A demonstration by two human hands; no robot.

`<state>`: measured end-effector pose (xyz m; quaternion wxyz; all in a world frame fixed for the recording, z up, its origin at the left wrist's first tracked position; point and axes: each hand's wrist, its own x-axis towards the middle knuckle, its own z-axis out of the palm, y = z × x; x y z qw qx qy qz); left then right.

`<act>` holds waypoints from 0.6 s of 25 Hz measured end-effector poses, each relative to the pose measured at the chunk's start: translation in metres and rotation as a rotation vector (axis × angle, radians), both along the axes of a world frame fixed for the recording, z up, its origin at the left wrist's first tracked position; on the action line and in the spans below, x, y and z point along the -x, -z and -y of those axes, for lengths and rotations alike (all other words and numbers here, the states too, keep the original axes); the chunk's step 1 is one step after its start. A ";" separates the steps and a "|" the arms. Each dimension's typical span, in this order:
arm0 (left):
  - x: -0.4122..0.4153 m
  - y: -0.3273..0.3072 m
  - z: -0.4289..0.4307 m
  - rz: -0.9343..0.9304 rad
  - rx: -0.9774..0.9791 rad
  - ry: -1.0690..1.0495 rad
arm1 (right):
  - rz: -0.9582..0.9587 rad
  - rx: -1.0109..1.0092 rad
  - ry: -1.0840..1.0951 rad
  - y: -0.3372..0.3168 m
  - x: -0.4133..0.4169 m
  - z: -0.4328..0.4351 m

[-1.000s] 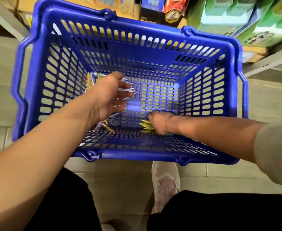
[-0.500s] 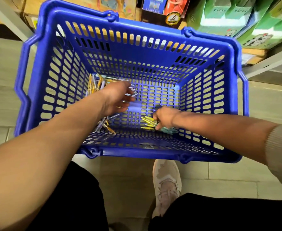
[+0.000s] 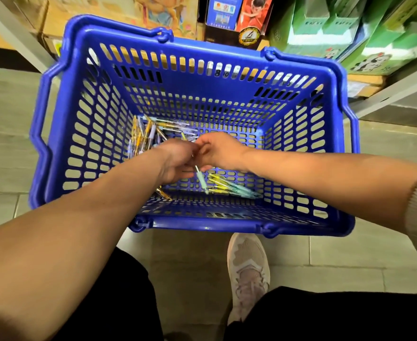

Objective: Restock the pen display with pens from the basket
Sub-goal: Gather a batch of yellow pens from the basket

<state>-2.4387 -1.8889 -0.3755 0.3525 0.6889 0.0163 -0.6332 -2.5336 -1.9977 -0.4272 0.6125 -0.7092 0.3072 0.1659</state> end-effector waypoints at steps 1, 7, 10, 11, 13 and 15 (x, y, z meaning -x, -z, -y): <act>-0.001 0.001 -0.001 0.026 -0.001 -0.044 | 0.039 -0.092 0.039 -0.001 -0.002 -0.004; -0.018 0.004 -0.008 0.134 -0.022 -0.201 | -0.365 0.440 -0.440 0.030 0.021 0.015; -0.021 0.008 -0.009 0.102 -0.030 -0.188 | -0.528 0.766 -0.754 0.055 0.050 0.004; -0.021 0.009 -0.009 0.105 -0.032 -0.181 | -0.511 0.746 -0.704 0.061 0.056 0.001; -0.020 0.010 -0.008 0.120 -0.029 -0.164 | -0.465 0.684 -0.639 0.065 0.056 0.004; -0.019 0.009 -0.007 0.112 -0.023 -0.165 | -0.475 0.582 -0.623 0.060 0.049 0.012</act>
